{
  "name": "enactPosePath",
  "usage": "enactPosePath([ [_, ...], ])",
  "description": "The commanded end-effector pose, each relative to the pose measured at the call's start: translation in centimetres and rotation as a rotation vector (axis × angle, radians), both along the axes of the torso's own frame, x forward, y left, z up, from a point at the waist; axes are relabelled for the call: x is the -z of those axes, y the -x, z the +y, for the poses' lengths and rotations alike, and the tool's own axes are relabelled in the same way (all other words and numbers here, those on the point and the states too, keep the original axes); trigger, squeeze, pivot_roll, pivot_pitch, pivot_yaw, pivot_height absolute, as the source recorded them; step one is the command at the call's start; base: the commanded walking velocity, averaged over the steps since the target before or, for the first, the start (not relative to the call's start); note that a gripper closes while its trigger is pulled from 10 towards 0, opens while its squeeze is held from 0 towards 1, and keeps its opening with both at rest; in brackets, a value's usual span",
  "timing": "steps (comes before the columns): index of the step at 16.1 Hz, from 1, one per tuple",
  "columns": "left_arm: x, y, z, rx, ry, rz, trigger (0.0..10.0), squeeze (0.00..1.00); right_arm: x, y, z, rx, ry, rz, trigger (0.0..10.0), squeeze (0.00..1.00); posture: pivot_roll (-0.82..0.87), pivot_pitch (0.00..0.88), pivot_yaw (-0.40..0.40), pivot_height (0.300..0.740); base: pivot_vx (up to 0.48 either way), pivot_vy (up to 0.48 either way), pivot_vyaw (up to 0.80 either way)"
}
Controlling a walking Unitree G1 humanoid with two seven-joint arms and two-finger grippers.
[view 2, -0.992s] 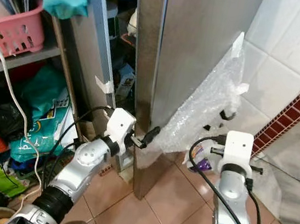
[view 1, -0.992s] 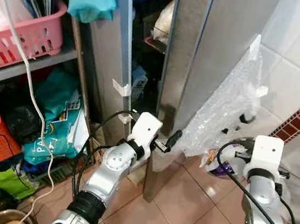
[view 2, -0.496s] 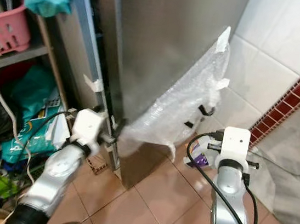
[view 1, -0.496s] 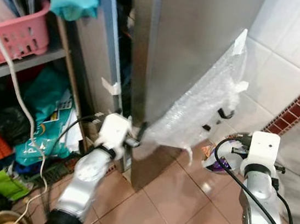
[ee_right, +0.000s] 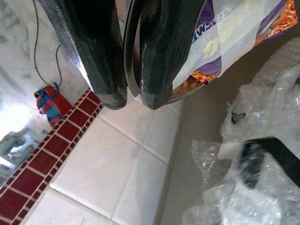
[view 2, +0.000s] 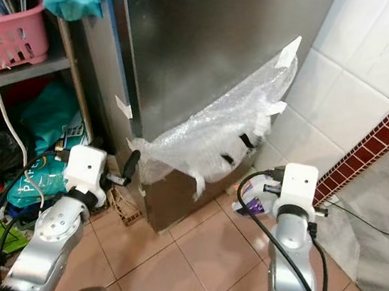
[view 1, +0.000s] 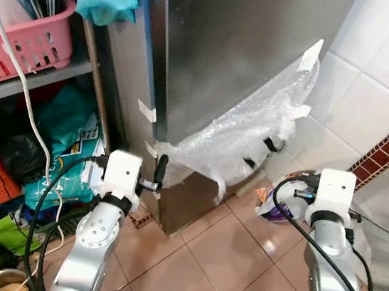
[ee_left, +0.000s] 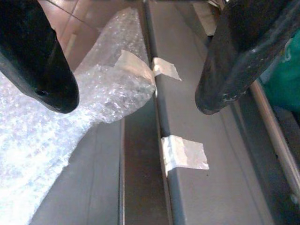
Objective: Restocking fridge
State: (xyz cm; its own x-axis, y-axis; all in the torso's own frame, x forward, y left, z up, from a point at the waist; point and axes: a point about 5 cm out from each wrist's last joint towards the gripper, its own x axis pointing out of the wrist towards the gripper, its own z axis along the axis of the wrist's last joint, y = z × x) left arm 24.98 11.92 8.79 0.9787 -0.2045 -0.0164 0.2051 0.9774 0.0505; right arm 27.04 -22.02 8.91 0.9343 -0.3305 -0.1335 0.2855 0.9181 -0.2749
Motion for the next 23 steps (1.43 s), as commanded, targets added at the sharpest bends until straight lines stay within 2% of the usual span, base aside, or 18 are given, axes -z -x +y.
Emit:
enactPosePath([
  [1,-0.5,0.0,0.0,0.008,0.013,-0.006,10.0,0.00,-0.5,-0.2,0.0,-0.003,-0.001,-0.027,10.0,0.00,0.06,0.000,-0.023,0.740,0.000,0.000,-0.80],
  [6,-0.5,0.4,-0.3,0.039,0.028,0.020,10.0,0.00,-0.4,-0.3,0.1,-0.012,-0.006,-0.030,10.0,0.00,0.06,0.000,-0.025,0.740,0.000,0.256,-0.57],
  [14,-0.2,0.3,0.1,0.040,0.003,0.042,10.0,0.00,-0.3,-1.0,0.8,-0.021,-0.029,-0.033,10.0,0.00,0.07,0.000,-0.015,0.740,0.000,0.328,-0.73],
  [17,-0.7,0.1,0.9,0.003,-0.013,0.034,10.0,0.00,-0.5,-1.8,1.5,-0.036,-0.061,-0.048,10.0,0.00,0.08,0.002,-0.011,0.740,0.000,0.000,-0.80],
  [20,-0.4,0.8,1.2,-0.013,-0.016,0.044,10.0,0.00,-0.4,-1.8,1.8,-0.066,-0.068,-0.051,10.0,0.00,0.08,0.000,-0.014,0.740,0.000,0.000,-0.80],
  [22,0.2,1.1,1.2,-0.014,0.012,0.077,10.0,0.00,-0.1,-1.7,1.8,-0.079,-0.091,-0.049,10.0,0.00,0.07,0.000,-0.019,0.740,0.000,0.000,-0.71],
  [23,0.2,1.2,1.1,-0.012,0.013,0.077,10.0,0.00,-0.1,-1.6,1.9,-0.104,-0.064,-0.041,10.0,0.00,0.07,0.000,-0.021,0.740,0.000,0.251,0.00],
])
